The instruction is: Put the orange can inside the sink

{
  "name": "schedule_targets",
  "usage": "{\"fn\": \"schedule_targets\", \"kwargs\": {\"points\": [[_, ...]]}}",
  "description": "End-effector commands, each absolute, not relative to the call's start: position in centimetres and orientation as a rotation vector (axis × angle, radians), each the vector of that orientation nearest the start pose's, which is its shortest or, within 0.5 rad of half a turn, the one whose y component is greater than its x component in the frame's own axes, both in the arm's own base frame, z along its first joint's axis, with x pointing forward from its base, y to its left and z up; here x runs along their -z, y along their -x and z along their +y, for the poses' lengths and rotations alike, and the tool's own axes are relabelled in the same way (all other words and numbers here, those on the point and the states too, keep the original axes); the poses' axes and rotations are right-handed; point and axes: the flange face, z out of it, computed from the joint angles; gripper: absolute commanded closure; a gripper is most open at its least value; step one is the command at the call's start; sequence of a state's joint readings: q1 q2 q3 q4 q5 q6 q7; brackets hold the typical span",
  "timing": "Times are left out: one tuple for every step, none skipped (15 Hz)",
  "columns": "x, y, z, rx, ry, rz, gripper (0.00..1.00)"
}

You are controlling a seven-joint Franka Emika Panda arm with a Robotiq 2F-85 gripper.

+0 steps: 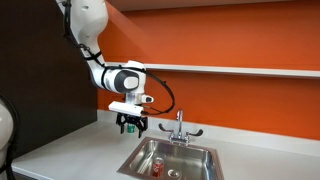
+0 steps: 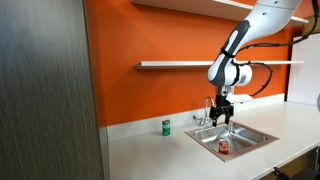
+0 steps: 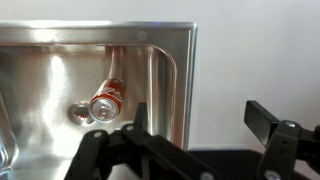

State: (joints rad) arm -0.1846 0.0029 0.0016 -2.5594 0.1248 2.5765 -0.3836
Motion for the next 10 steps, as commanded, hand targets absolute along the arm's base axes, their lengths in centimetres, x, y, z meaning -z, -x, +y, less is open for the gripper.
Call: {"fn": "schedule_targets", "kwargs": {"points": [[-28.9, -42.0, -8.2, 0.046, 3.058, -0.155, 0.00], [-29.5, -41.6, -8.3, 0.045, 3.058, -0.149, 0.00], [-30.1, -41.1, -8.4, 0.051, 3.062, -0.137, 0.00], [-28.4, -42.7, -8.5, 0.045, 3.069, -0.135, 0.00], [-28.7, -42.5, -8.6, 0.054, 3.069, -0.130, 0.00], [-28.7, -42.5, -8.6, 0.054, 3.068, -0.129, 0.00], [-28.6, -42.5, -8.6, 0.050, 3.068, -0.129, 0.00], [-28.3, -42.5, -8.5, 0.043, 3.067, -0.131, 0.00], [-28.2, -42.5, -8.5, 0.038, 3.066, -0.132, 0.00], [-28.2, -42.5, -8.5, 0.037, 3.066, -0.133, 0.00]]}}
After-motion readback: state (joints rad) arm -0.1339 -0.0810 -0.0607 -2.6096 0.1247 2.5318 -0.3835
